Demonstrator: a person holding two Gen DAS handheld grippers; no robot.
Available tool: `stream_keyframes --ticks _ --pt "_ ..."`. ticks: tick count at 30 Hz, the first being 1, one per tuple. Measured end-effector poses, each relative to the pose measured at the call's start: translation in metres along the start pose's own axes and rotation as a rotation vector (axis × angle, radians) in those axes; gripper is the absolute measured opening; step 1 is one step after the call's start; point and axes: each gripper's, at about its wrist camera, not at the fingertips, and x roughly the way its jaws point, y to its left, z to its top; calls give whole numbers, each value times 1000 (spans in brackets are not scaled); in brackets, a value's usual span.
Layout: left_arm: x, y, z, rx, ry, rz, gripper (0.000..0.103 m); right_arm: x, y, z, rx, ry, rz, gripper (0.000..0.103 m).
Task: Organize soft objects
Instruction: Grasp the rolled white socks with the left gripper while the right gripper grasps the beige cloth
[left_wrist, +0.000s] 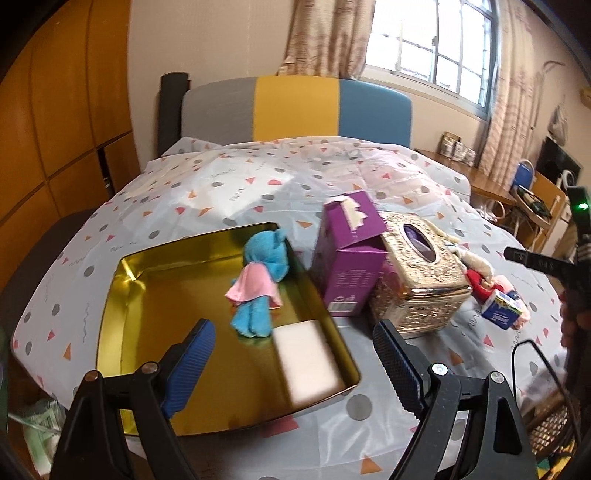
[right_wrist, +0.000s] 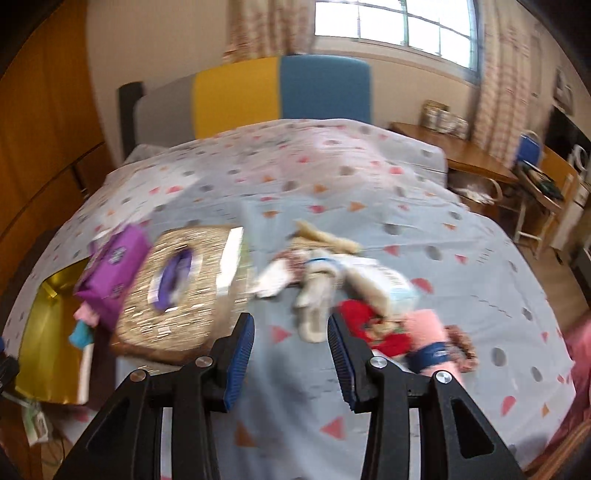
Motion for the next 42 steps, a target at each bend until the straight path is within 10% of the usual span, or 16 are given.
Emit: stream_keyframes --ticks 12,30,42 --pt "5 -41 10 90 7 -39 88 33 -116 -8 222 -11 -217 42" --pt "25 -139 79 225 16 -288 87 39 -177 -28 571 50 -139 43" --pt "114 -249 116 338 224 -358 57 39 -177 -28 593 50 -66 44"
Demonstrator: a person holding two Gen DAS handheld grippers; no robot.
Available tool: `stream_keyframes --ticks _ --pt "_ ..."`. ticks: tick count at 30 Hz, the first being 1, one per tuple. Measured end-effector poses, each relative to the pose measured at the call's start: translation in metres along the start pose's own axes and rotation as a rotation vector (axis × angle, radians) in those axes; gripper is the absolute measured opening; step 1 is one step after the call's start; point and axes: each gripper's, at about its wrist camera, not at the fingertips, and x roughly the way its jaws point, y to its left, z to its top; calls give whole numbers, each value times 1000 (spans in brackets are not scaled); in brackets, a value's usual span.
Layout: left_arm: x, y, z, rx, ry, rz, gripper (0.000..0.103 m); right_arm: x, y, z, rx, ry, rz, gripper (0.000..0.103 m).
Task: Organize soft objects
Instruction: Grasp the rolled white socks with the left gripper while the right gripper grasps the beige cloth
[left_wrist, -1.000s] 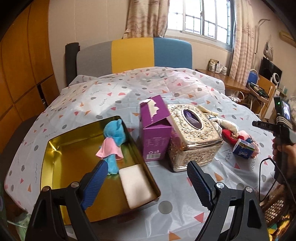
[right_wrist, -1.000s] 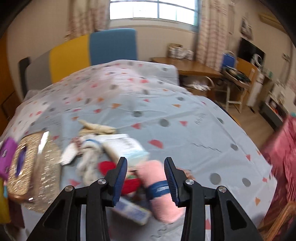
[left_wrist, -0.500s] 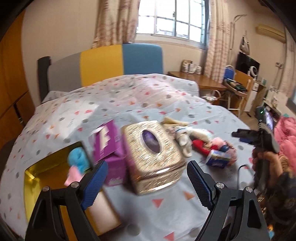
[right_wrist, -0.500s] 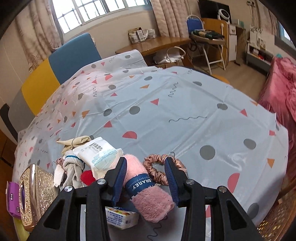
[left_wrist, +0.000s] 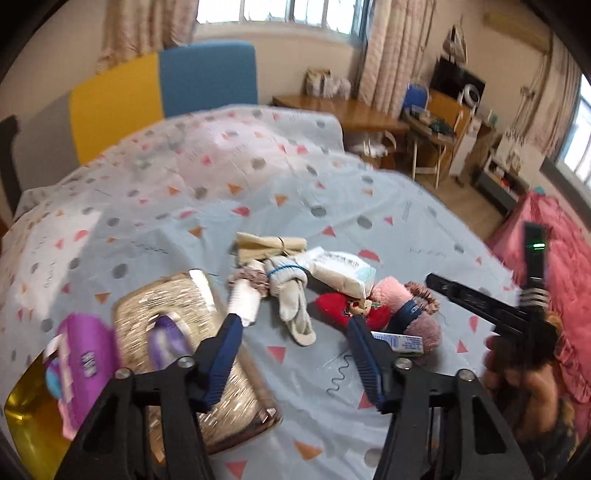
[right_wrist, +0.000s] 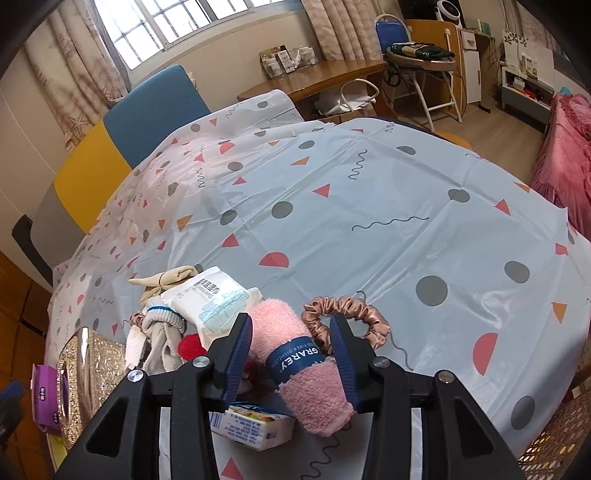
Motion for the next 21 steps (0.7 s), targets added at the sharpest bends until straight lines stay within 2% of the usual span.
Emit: stream_keyframes --ticks 6,10,12,18,20,21 --pt "83 -16 18 -7 173 47 56 -2 -5 2 35 0 37 44" --pt "124 -14 24 -38 240 98 56 -3 -7 2 51 4 63 46" --pt "142 -14 26 -59 280 107 56 -2 -7 2 57 9 79 52" --pt "182 -14 27 -88 334 159 55 -1 -5 2 54 20 107 53" --pt "190 -13 23 -85 346 170 31 -1 -6 2 54 20 110 53" --pt "188 -13 21 -92 338 160 27 -1 -6 2 55 18 110 53"
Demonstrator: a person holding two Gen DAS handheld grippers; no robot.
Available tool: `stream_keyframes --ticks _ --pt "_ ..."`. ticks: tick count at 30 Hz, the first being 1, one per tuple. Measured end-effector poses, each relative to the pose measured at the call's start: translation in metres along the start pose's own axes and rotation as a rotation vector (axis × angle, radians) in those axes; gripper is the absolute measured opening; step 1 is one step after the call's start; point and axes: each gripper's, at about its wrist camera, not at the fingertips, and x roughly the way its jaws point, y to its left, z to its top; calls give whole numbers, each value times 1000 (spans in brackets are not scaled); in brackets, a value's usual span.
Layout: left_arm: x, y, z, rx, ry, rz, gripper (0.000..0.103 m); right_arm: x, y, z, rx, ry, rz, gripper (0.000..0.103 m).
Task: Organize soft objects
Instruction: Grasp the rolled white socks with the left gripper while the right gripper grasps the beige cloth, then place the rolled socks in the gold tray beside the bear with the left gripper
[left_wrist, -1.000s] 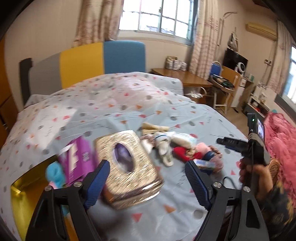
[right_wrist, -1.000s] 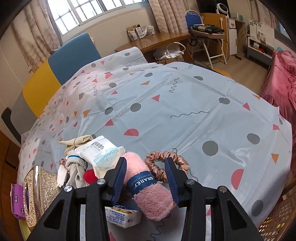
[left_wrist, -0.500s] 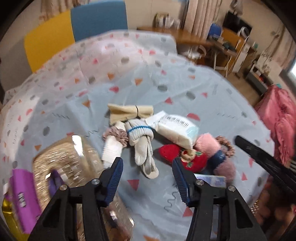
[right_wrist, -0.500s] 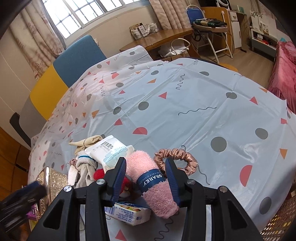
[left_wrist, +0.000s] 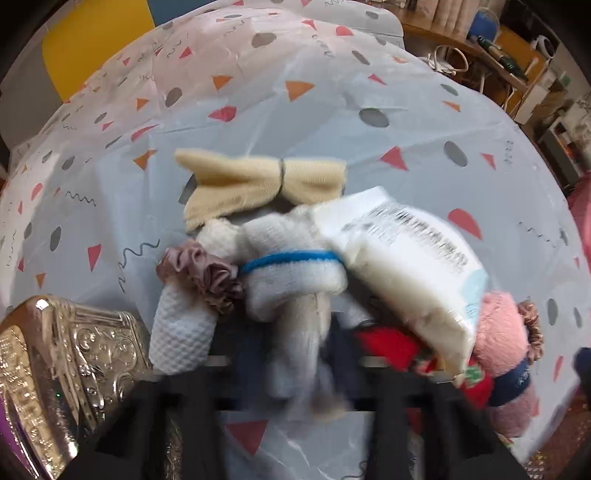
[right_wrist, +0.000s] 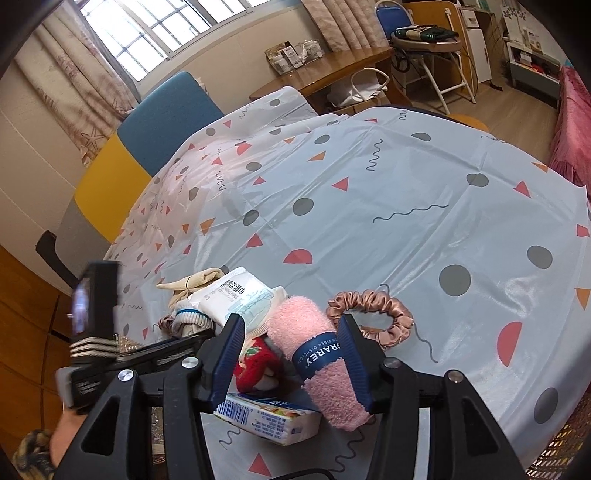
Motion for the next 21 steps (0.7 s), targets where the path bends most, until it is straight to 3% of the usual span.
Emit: stream_keyframes --ticks 1,10,14,21 --pt "-3 1 -2 -3 -6 -12 19 0 0 0 2 -2 0 53" --pt "-63 22 -31 -23 -106 -192 19 2 4 -3 -28 7 -27 53" --pt "-88 30 -29 5 -154 -202 19 6 13 -6 -73 32 -41 53" --pt "-118 65 -8 -58 -210 -214 19 22 47 -4 -228 101 -46 53"
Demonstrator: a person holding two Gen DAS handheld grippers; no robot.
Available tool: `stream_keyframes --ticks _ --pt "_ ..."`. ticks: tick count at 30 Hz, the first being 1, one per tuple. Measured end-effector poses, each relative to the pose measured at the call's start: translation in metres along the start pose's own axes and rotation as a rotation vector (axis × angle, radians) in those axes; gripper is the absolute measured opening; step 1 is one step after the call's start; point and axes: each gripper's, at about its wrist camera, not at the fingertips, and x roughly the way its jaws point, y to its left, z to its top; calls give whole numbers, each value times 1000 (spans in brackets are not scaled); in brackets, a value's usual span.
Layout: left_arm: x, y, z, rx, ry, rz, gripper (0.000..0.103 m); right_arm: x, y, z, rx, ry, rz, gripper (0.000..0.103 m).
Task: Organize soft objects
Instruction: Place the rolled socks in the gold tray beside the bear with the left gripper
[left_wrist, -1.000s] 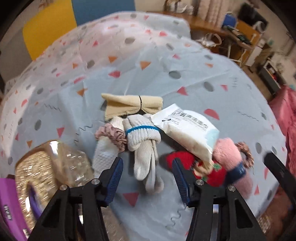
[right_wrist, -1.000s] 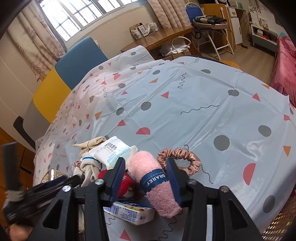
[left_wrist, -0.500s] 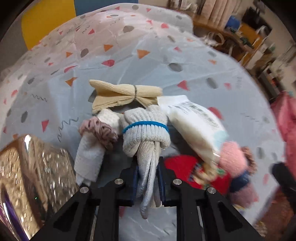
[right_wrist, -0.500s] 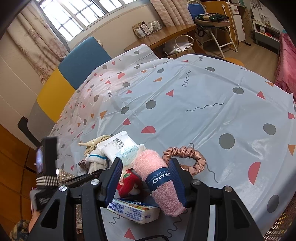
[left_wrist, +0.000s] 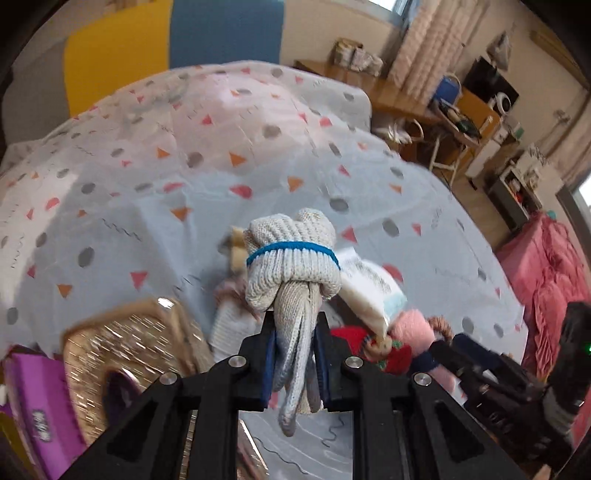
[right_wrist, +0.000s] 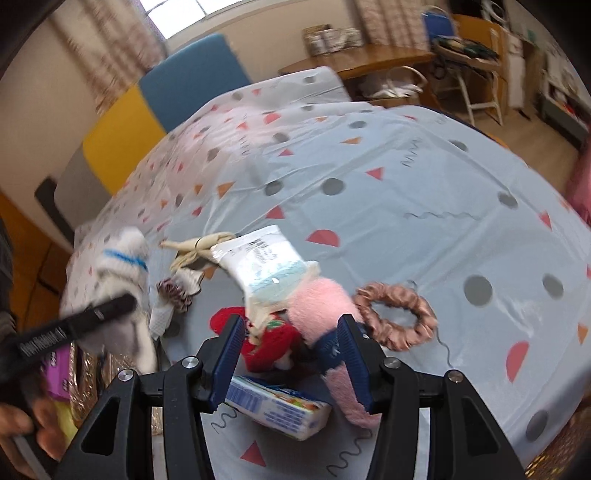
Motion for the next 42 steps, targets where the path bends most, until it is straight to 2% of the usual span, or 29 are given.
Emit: stream_keyframes --ticks 2,9,16,21,25,31,32,36,40,42 --pt "-7 12 11 -41 -14 -8 19 5 11 7 -48 12 0 53" --pt "-49 57 29 -140 -122 36 19 38 50 35 -214 49 -2 53" --pt "-104 109 26 -213 -219 72 19 75 96 60 -423 57 -17 53" --pt "-141 146 12 -249 -289 111 19 106 123 65 -597 93 -64 53" --pt "-167 184 -11 -297 -325 134 19 129 139 61 -727 139 -126 53" --pt "-189 249 -71 -429 -332 185 20 157 153 59 -795 176 -185 53" --pt "-190 261 -84 -459 -325 195 20 162 155 59 -800 181 -192 53" --pt "-185 301 -136 -572 -281 231 20 173 161 57 -818 176 -209 39" --pt "-162 335 -187 -688 -213 260 20 177 164 53 -825 186 -233 37" --pt "-145 339 -200 -695 -171 263 20 179 165 53 -823 191 -240 37"
